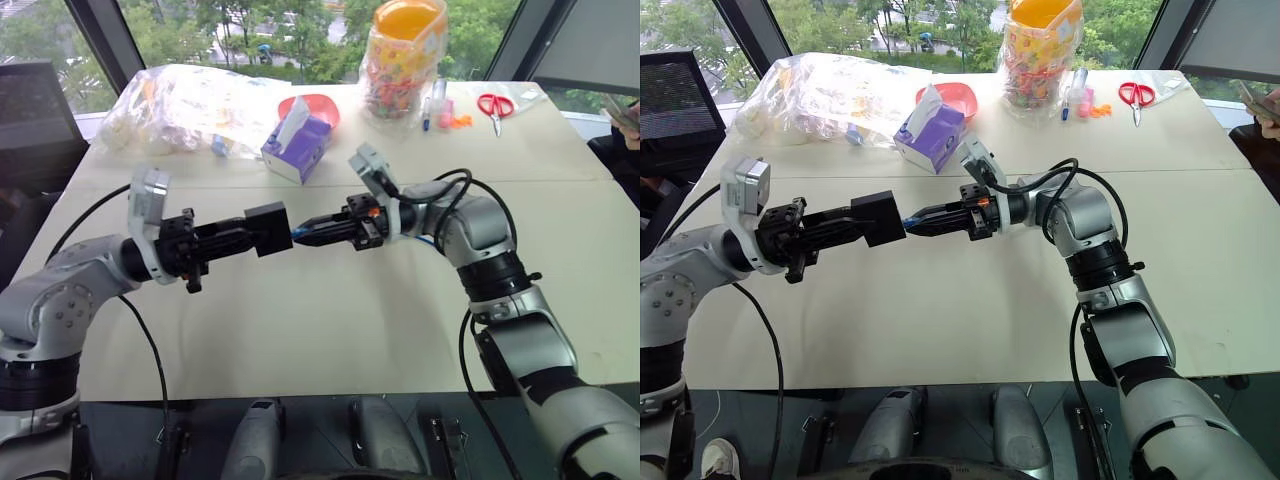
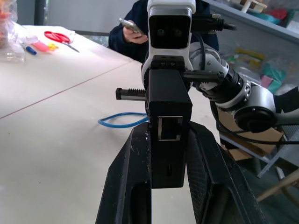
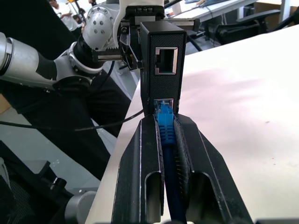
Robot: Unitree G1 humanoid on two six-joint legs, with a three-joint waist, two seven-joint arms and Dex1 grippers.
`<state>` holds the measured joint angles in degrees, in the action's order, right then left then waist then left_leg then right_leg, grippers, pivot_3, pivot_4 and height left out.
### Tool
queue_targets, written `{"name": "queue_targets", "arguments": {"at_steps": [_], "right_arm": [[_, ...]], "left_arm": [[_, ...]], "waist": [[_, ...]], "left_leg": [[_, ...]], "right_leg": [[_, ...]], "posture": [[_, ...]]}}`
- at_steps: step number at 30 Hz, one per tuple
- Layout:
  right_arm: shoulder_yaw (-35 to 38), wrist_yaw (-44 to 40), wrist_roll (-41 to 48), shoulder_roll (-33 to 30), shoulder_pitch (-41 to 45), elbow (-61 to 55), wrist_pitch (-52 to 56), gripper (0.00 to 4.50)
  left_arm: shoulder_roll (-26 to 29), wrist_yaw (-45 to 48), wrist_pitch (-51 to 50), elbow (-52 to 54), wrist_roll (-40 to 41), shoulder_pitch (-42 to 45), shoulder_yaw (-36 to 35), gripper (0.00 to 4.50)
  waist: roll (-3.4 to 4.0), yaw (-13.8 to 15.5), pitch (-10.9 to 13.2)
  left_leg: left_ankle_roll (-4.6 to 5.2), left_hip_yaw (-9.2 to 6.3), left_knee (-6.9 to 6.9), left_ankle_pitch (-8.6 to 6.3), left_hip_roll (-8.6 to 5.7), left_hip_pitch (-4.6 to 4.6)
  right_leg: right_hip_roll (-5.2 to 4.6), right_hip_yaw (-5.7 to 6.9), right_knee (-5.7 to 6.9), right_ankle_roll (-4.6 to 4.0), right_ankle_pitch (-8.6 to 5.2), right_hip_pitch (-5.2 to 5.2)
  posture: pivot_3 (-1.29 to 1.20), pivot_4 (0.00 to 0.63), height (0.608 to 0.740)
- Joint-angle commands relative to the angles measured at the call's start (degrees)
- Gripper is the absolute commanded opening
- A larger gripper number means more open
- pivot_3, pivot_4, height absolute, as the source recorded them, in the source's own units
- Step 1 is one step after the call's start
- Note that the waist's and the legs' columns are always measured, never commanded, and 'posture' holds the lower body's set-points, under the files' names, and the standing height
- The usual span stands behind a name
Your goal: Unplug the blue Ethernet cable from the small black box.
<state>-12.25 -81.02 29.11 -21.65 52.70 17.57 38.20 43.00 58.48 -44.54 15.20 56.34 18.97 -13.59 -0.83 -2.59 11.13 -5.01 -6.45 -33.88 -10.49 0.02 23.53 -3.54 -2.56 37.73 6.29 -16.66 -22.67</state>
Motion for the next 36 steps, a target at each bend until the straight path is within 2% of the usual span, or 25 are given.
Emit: {"name": "queue_targets", "arguments": {"at_steps": [1, 6, 10, 14, 16, 21, 27, 36], "right_arm": [[2.99, 0.57, -2.49, -3.59, 0.87, 5.93, -3.14, 0.04], [3.84, 1.07, -6.07, -6.32, 1.25, 14.31, -7.32, 0.04], [3.16, 7.20, -12.57, -6.18, 0.02, 19.60, -18.12, 0.04], [1.67, 30.86, -24.65, -2.08, -0.38, 31.61, -35.27, 0.04], [2.48, 39.08, -27.62, -0.73, 0.46, 37.05, -40.08, 0.04], [4.83, 52.94, -30.57, -0.38, 1.58, 46.36, -43.25, 0.04], [8.65, 59.87, -30.46, -1.22, 1.87, 51.03, -42.63, 0.04], [11.20, 61.82, -30.76, -2.37, 0.52, 51.49, -41.26, 0.04]], "left_arm": [[1.98, 1.75, 0.51, 2.37, 0.15, -1.56, -1.81, 0.42], [2.27, 1.98, 1.26, 3.16, -0.28, -3.37, -1.72, 0.42], [1.21, 1.56, 6.16, 2.04, -6.61, -3.53, 1.21, 0.42], [-7.90, -7.51, 24.82, -7.92, -26.49, 0.35, 10.18, 0.42], [-11.92, -10.81, 35.74, -15.51, -35.32, 2.23, 13.06, 0.42], [-19.19, -14.32, 45.14, -26.32, -40.35, 5.65, 14.54, 0.42], [-24.97, -18.31, 49.81, -34.66, -43.82, 8.97, 14.91, 0.42], [-30.79, -22.43, 51.78, -42.80, -46.36, 9.75, 14.88, 0.42]], "waist": [[0.00, 0.08, 0.00], [0.00, 0.04, 0.01], [0.01, -0.10, 0.02], [0.00, 0.19, 0.01], [-0.02, 0.19, 0.02], [-0.01, 0.40, 0.01], [-0.01, 0.67, 0.00], [-0.01, 0.76, -0.01]], "left_leg": [[0.00, 0.01, 0.00, 0.00, 0.00, 0.00], [0.00, 0.05, -0.01, 0.00, -0.01, 0.06], [0.00, 0.10, 0.07, 0.00, -0.01, 0.06], [-0.01, 0.14, 0.08, 0.00, -0.01, -0.04], [-0.04, 0.13, 0.02, 0.03, -0.01, -0.02], [-0.06, 0.18, 0.00, 0.05, -0.04, 0.08], [-0.05, 0.15, -0.06, 0.05, -0.07, -0.04], [-0.04, 0.13, -0.12, 0.05, -0.08, -0.06]], "right_leg": [[0.00, 0.00, -0.01, -0.02, -0.01, -0.01], [-0.03, -0.01, -0.19, -0.18, -0.08, 0.03], [-0.01, -0.04, -0.19, -0.03, -0.01, -0.04], [-0.02, -0.05, -0.20, -0.03, 0.00, 0.07], [-0.01, -0.06, -0.27, -0.08, 0.05, 0.12], [-0.04, -0.15, -0.34, 0.19, 0.22, 0.07], [-0.04, -0.13, -0.35, 0.21, 0.23, 0.27], [-0.04, -0.13, -0.34, 0.29, 0.28, 0.33]], "posture": [[0.00, 0.150, 0.740], [0.00, 0.150, 0.740], [0.00, 0.150, 0.740], [0.00, 0.150, 0.740], [0.00, 0.150, 0.740], [0.00, 0.150, 0.740], [0.00, 0.150, 0.740], [0.00, 0.150, 0.740]]}}
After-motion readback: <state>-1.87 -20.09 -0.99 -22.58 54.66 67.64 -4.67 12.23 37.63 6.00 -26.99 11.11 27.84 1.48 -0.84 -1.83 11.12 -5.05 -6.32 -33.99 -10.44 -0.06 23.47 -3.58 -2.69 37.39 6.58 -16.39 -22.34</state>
